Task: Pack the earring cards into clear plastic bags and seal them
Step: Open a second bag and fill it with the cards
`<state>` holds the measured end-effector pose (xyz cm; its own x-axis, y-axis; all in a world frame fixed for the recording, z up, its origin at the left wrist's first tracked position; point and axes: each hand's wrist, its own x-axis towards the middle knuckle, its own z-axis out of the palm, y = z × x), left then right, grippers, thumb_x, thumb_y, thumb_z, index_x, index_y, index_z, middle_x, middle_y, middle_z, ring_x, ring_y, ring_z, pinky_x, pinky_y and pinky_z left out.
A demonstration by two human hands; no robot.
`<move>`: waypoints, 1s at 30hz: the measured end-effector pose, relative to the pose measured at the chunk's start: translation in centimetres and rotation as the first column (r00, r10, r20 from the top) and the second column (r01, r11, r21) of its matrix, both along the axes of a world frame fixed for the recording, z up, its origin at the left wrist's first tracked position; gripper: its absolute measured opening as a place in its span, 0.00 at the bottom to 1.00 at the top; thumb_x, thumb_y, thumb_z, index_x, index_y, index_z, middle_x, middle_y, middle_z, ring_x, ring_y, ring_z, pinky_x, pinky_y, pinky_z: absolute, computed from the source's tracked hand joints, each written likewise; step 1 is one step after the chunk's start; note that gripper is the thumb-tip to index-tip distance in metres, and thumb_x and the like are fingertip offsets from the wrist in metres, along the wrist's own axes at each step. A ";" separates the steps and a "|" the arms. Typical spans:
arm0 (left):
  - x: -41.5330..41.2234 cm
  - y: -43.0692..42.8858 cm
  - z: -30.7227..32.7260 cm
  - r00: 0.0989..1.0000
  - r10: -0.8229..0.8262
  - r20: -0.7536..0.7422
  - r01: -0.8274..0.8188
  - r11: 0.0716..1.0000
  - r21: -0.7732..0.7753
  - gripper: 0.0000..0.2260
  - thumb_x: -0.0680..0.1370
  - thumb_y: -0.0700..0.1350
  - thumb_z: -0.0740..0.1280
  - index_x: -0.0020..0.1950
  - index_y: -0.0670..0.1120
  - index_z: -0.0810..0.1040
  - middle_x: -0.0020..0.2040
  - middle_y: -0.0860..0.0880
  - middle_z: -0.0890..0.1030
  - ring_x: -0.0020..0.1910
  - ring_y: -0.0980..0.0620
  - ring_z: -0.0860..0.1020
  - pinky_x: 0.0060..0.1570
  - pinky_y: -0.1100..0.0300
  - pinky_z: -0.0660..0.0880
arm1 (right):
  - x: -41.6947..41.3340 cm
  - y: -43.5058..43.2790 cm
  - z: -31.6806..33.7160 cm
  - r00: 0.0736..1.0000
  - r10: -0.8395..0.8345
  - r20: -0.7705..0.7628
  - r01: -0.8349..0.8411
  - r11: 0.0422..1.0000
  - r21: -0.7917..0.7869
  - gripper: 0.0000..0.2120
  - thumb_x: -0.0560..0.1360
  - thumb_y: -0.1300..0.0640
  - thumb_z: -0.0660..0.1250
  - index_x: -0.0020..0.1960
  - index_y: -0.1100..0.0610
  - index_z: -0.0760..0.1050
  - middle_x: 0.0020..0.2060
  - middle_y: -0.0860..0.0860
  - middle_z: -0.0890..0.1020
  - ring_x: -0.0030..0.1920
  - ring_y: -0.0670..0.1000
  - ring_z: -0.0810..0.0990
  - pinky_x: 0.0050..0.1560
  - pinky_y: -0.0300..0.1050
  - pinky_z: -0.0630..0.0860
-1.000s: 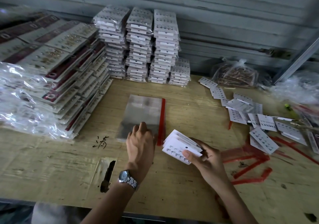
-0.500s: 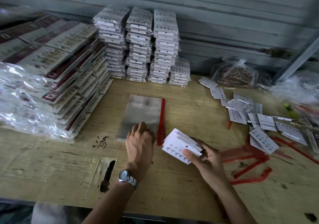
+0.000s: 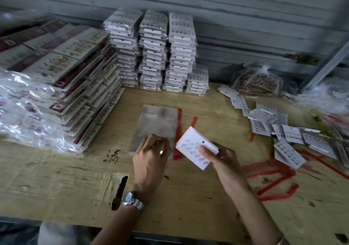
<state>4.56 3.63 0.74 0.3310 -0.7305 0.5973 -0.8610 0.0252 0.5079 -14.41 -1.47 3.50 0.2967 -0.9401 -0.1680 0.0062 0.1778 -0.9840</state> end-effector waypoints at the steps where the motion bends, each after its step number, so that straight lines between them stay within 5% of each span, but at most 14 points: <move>1: -0.1 0.1 0.1 1.000 0.003 0.006 -0.003 0.999 -0.043 0.03 0.74 0.38 0.75 0.41 0.39 0.85 0.42 0.47 0.83 0.38 0.47 0.80 0.28 0.56 0.74 | 0.2 -0.2 0.2 1.000 0.001 -0.014 0.000 1.000 0.030 0.18 0.66 0.49 0.78 0.51 0.58 0.84 0.48 0.55 0.87 0.51 0.55 0.85 0.52 0.47 0.80; 8: -0.5 0.5 0.6 0.999 0.044 0.016 -0.040 0.975 -0.218 0.12 0.80 0.47 0.67 0.43 0.41 0.86 0.42 0.48 0.83 0.36 0.50 0.79 0.33 0.60 0.72 | 1.1 -0.9 0.7 1.000 0.030 0.002 -0.030 0.975 0.220 0.12 0.62 0.53 0.77 0.42 0.59 0.86 0.45 0.57 0.87 0.46 0.54 0.86 0.47 0.42 0.81; 11: -0.5 0.5 0.4 0.998 0.027 0.051 -0.013 0.964 -0.265 0.07 0.78 0.43 0.72 0.44 0.42 0.86 0.42 0.48 0.83 0.37 0.49 0.79 0.32 0.57 0.75 | 1.2 -1.1 0.9 1.000 0.023 0.014 -0.026 0.951 0.307 0.13 0.60 0.55 0.77 0.42 0.62 0.85 0.44 0.58 0.87 0.42 0.53 0.87 0.39 0.41 0.81; 20: -1.4 0.9 0.0 0.982 -0.165 0.097 0.188 0.927 -0.325 0.05 0.75 0.42 0.75 0.48 0.41 0.87 0.50 0.46 0.83 0.48 0.48 0.78 0.39 0.52 0.79 | 1.3 -1.3 1.6 0.992 -0.099 0.081 0.069 0.946 0.318 0.16 0.60 0.57 0.77 0.46 0.63 0.83 0.42 0.58 0.87 0.40 0.52 0.86 0.37 0.43 0.82; 23: -2.1 0.7 0.7 0.993 -0.117 -0.026 0.102 0.938 -0.331 0.07 0.73 0.49 0.73 0.45 0.46 0.87 0.66 0.43 0.73 0.65 0.41 0.67 0.62 0.45 0.72 | 1.5 -0.8 1.5 0.982 -0.108 0.153 0.060 0.955 0.290 0.20 0.61 0.54 0.77 0.49 0.63 0.84 0.47 0.59 0.86 0.46 0.54 0.86 0.49 0.48 0.82; 26: -2.8 0.8 1.5 0.972 -0.098 -0.213 0.035 0.958 -0.284 0.06 0.74 0.52 0.72 0.45 0.52 0.85 0.78 0.35 0.55 0.76 0.32 0.50 0.72 0.31 0.57 | 1.7 -0.4 1.6 0.971 -0.122 0.207 0.071 0.969 0.237 0.18 0.62 0.53 0.78 0.47 0.62 0.85 0.48 0.59 0.86 0.47 0.53 0.86 0.45 0.43 0.82; 28: -3.1 1.2 1.7 0.908 -0.207 -0.363 0.120 0.962 -0.247 0.04 0.77 0.50 0.70 0.49 0.54 0.83 0.80 0.37 0.47 0.80 0.38 0.49 0.73 0.36 0.61 | 1.9 -0.2 1.7 0.967 -0.123 0.224 0.073 0.973 0.217 0.18 0.63 0.52 0.78 0.48 0.63 0.85 0.49 0.60 0.86 0.47 0.53 0.85 0.44 0.43 0.81; 30: -3.2 1.4 2.1 0.783 -0.362 -0.505 0.269 0.930 -0.251 0.06 0.79 0.47 0.67 0.51 0.53 0.84 0.81 0.42 0.52 0.80 0.51 0.56 0.69 0.50 0.72 | 2.1 0.1 2.0 0.969 -0.123 0.216 0.082 0.978 0.191 0.20 0.64 0.51 0.78 0.49 0.64 0.84 0.48 0.61 0.85 0.46 0.55 0.85 0.44 0.46 0.80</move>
